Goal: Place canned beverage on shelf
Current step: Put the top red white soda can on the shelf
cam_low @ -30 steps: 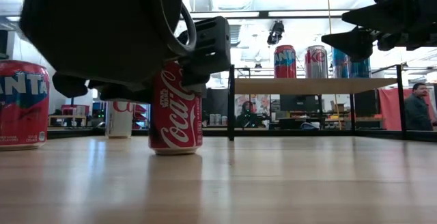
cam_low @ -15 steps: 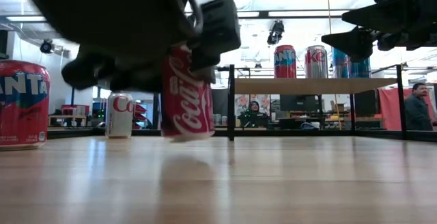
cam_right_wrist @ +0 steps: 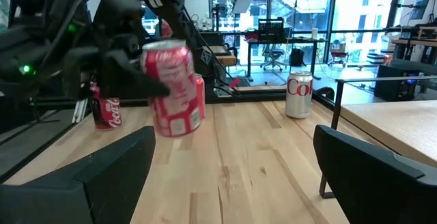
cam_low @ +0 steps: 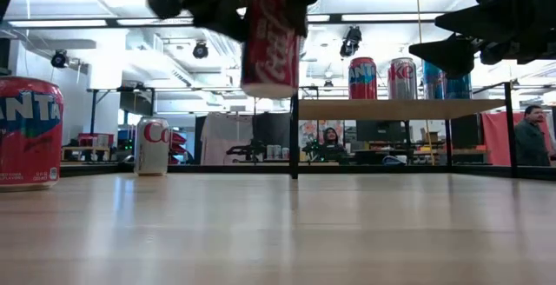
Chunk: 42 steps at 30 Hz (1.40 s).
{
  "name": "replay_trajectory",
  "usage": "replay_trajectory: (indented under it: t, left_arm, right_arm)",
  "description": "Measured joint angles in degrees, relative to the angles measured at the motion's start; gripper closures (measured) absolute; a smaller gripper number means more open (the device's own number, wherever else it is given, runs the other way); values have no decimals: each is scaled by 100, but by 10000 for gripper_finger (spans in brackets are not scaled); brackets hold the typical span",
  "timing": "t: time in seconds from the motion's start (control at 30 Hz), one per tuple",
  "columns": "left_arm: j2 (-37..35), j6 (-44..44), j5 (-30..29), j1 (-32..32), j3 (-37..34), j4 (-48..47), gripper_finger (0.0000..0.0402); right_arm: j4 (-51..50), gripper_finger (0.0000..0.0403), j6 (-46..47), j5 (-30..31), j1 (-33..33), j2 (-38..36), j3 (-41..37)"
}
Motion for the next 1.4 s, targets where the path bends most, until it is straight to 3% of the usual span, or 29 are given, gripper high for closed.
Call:
replay_trajectory:
  t: [0.23, 0.57, 0.8, 0.93, 1.13, 1.27, 1.4]
  left_arm:
    - [-249, 1070, -689, 361, 477, -6, 116]
    - [-896, 2253, -667, 948, 691, -3, 116]
    - [-1319, 2427, -348, 1091, 212, 84, 116]
    - [-1686, 2149, -292, 1080, -549, 391, 116]
    - [-2687, 2508, -425, 1085, -2342, 2121, 116]
    - [-3417, 4046, -298, 1114, -3408, 3948, 116]
    - [-4087, 6205, 29, 1359, -4211, 6076, 116]
  right_arm:
    - [0, 19, 0, 0, -1, 0, 0]
    - [0, 19, 0, 0, 0, 0, 0]
    - [1, 19, 0, -1, 0, 0, 0]
    - [2, 19, 0, 0, 0, 0, 0]
    - [2, 19, 0, 1, 0, 0, 0]
    - [2, 19, 0, 0, 0, 0, 0]
    - [0, 19, 0, -3, -2, 0, 0]
